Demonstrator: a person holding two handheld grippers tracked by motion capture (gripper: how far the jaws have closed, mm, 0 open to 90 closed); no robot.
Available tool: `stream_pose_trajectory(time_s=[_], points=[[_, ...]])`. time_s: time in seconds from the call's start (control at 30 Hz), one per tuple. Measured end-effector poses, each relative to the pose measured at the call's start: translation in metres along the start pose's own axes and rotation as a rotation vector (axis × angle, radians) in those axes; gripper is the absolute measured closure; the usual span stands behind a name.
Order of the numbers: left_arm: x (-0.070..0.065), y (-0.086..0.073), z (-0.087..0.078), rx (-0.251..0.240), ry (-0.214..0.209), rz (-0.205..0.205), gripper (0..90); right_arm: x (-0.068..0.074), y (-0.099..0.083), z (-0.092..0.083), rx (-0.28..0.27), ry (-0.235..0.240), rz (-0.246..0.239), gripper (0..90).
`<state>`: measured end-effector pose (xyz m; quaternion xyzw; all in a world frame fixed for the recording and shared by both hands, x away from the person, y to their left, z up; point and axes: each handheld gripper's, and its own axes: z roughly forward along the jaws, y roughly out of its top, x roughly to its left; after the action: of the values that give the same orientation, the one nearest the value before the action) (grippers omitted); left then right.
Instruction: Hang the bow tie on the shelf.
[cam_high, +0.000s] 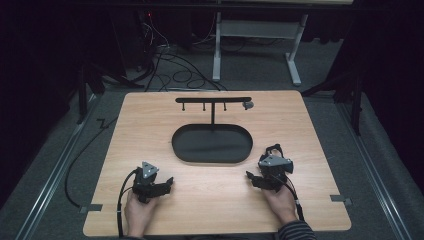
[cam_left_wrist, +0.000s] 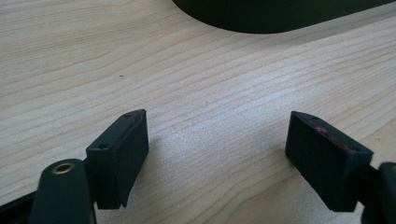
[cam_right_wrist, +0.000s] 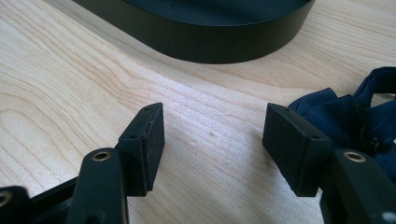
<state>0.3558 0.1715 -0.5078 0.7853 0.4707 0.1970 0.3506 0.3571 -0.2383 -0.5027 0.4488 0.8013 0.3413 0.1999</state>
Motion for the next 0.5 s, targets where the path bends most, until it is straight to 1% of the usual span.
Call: stream_pose_trajectory(time_s=[0.37, 0.5], points=[[-0.0002, -0.0002, 0.0, -0.001, 0.001, 0.001, 21.5, -0.0002, 0.0001, 0.0, 0.001, 0.004, 0.0, 39.9], [-0.0003, -0.0002, 0.0, -0.002, 0.001, 0.001, 21.4, -0.0004, -0.0006, -0.0005, -0.001, 0.014, -0.015, 40.1]])
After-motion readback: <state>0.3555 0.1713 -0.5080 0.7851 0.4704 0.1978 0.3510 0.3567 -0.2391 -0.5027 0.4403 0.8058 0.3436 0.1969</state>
